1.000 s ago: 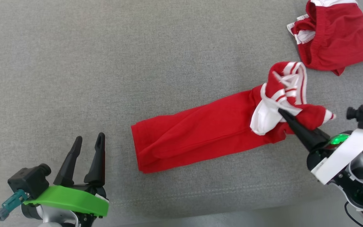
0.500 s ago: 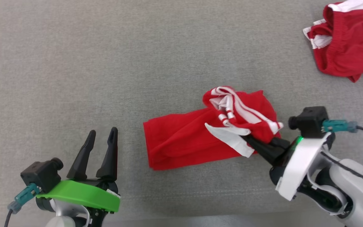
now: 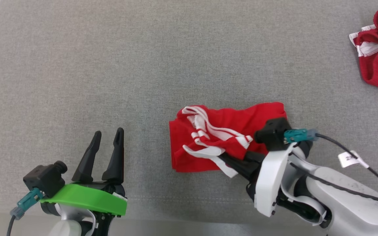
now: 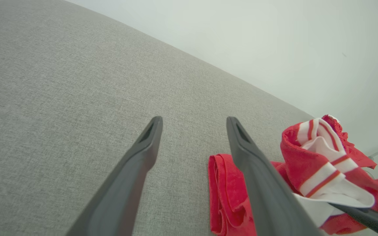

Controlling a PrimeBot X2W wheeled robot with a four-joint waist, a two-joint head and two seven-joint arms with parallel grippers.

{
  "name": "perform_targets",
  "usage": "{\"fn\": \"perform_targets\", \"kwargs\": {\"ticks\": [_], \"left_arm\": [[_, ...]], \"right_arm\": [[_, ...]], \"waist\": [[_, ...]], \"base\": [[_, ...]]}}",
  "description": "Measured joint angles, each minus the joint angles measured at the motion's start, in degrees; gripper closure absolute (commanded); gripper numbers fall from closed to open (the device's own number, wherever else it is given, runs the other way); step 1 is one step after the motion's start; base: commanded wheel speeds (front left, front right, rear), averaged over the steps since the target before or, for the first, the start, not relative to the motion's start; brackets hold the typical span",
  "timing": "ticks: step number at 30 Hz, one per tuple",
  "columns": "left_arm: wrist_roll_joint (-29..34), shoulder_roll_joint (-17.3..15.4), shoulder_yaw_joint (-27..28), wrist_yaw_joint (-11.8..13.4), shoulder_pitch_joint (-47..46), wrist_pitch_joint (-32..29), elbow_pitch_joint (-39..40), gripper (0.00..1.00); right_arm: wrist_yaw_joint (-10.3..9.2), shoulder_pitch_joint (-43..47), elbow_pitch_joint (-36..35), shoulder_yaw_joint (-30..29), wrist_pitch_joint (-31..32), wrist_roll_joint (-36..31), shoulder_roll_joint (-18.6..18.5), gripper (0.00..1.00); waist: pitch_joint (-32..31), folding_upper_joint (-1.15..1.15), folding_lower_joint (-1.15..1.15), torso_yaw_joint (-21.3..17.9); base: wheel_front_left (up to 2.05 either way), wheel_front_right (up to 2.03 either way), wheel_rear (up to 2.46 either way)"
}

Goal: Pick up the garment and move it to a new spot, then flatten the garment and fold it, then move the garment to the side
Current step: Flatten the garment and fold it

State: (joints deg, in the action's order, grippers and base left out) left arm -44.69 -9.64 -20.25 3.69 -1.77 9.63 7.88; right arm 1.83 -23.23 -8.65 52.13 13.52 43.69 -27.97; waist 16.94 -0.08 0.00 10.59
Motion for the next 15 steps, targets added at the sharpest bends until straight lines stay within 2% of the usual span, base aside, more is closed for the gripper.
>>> {"fn": "perform_targets", "kwargs": {"ticks": [8, 10, 11, 13, 14, 15], "left_arm": [[0.00, 0.00, 0.74, -0.11, -0.60, 0.59, -0.66, 0.00], [0.00, 0.01, 0.87, -0.12, -0.60, 1.04, -0.90, 0.00], [0.00, 0.01, 0.87, -0.15, -0.61, 1.08, -1.01, 0.00], [0.00, 0.02, 0.94, -0.15, -0.62, 1.09, -1.10, 0.00], [0.00, 0.02, 1.00, -0.16, -0.62, 1.10, -1.09, 0.00], [0.00, 0.03, 0.89, -0.24, -0.66, 1.10, -1.16, 0.00]], "right_arm": [[-0.44, -0.09, 2.11, 0.90, 0.96, -0.88, 1.57, 1.00], [-0.53, -0.09, 2.65, 0.99, 1.09, -0.97, 1.99, 0.93], [-0.65, -0.12, 3.00, 1.11, 1.10, -1.26, 2.21, 0.84], [-0.69, -0.27, 3.59, 1.62, 1.16, -1.48, 2.64, 0.55], [-0.80, -0.36, 3.68, 1.76, 1.16, -1.52, 2.86, 0.12], [-0.96, -0.44, 3.87, 1.74, 1.15, -1.60, 3.03, 0.00]], "waist": [[0.17, 0.00, 0.00, 0.03], [0.16, 0.00, 0.00, -0.16], [0.16, 0.00, 0.00, -0.26], [0.13, 0.00, 0.00, -0.52], [0.15, 0.00, 0.00, -0.69], [0.19, 0.00, 0.00, -0.84]], "base": [[0.00, 0.00, 0.00], [0.00, 0.00, 0.00], [0.00, 0.00, 0.00], [0.00, 0.00, 0.00], [0.00, 0.00, 0.00], [0.00, 0.00, 0.00]]}}
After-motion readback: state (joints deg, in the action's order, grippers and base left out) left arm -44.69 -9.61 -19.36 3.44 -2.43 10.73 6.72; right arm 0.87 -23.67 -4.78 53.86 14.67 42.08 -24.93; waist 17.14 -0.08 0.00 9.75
